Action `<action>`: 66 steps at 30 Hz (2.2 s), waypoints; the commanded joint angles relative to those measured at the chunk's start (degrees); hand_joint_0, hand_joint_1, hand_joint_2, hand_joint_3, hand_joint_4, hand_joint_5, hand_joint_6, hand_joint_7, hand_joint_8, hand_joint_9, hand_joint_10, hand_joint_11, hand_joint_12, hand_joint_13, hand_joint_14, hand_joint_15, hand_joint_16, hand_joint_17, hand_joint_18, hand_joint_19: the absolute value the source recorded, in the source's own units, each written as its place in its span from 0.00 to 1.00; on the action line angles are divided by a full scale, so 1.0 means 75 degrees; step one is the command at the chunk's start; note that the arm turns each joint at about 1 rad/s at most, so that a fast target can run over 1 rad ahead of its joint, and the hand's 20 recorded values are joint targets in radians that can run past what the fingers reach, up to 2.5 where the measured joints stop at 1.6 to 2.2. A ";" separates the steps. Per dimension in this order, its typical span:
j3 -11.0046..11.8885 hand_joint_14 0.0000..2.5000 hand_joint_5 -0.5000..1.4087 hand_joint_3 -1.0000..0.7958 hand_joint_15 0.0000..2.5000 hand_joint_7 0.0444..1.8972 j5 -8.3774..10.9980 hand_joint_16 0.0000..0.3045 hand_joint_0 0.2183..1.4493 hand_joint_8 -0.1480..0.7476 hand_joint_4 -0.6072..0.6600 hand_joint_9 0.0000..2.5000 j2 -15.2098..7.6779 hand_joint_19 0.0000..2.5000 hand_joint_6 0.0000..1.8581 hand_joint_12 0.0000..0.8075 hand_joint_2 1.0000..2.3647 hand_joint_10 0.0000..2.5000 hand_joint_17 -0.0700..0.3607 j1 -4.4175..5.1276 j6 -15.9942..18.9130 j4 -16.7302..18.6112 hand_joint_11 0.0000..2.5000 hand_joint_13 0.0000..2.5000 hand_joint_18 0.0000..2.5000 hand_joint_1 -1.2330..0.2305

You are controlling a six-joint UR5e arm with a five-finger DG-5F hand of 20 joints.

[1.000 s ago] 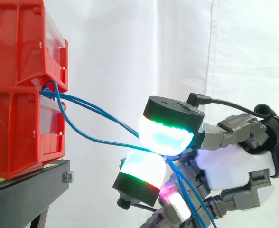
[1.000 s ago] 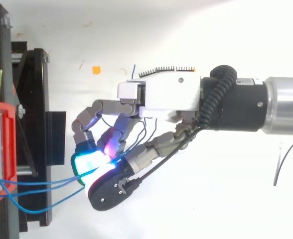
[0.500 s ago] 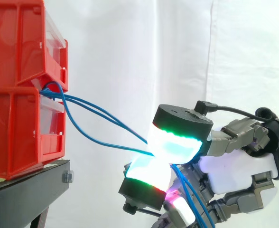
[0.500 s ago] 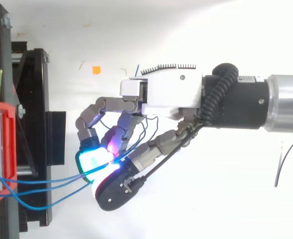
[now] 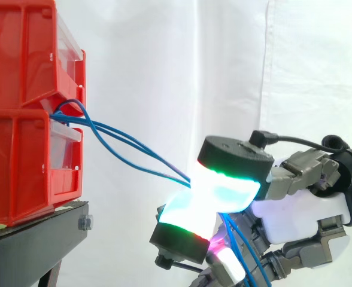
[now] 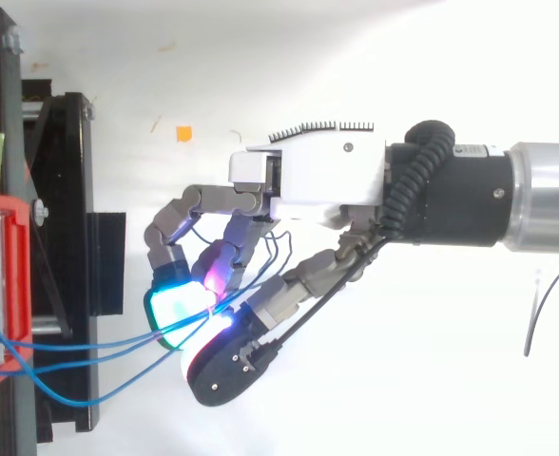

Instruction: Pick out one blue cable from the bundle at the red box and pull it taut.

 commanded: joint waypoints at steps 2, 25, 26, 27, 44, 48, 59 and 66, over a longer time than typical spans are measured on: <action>0.0002 0.00 0.19 0.28 0.12 0.54 0.0000 0.10 0.31 0.51 0.53 0.44 0.0000 0.15 0.49 0.24 0.00 0.01 0.31 0.0000 0.0006 0.0000 0.23 0.29 0.29 0.29; 0.0014 0.00 0.20 0.28 0.10 0.48 -0.0047 0.09 0.26 0.52 0.56 0.46 0.0094 0.14 0.45 0.22 0.00 0.01 0.30 0.0000 -0.0018 -0.0222 0.22 0.29 0.27 0.43; 0.0014 0.00 0.20 0.28 0.10 0.49 -0.0047 0.08 0.27 0.51 0.55 0.46 0.0094 0.14 0.45 0.22 0.00 0.01 0.30 0.0000 -0.0006 -0.0234 0.22 0.28 0.27 0.45; 0.0014 0.00 0.20 0.28 0.10 0.49 -0.0047 0.08 0.27 0.51 0.55 0.46 0.0094 0.15 0.45 0.22 0.00 0.01 0.30 0.0000 -0.0006 -0.0269 0.22 0.28 0.27 0.45; 0.0014 0.00 0.20 0.41 0.10 0.56 -0.0035 0.09 0.37 0.52 0.48 0.46 0.0105 0.14 0.48 0.23 0.01 0.01 0.30 0.0000 0.0006 -0.0281 0.23 0.28 0.27 0.26; 0.0014 0.00 0.20 0.41 0.10 0.59 -0.0035 0.09 0.39 0.53 0.46 0.47 0.0105 0.14 0.49 0.23 0.01 0.01 0.31 0.0000 0.0006 -0.0281 0.24 0.29 0.28 0.23; 0.0014 0.00 0.20 0.36 0.10 0.68 -0.0035 0.09 0.46 0.53 0.42 0.48 0.0105 0.14 0.49 0.22 0.01 0.01 0.31 0.0012 -0.0006 -0.0281 0.23 0.29 0.29 0.22; 0.0002 0.00 0.20 0.32 0.10 0.71 -0.0023 0.09 0.49 0.52 0.37 0.48 0.0105 0.14 0.50 0.22 0.01 0.01 0.31 0.0012 -0.0006 -0.0304 0.24 0.29 0.29 0.22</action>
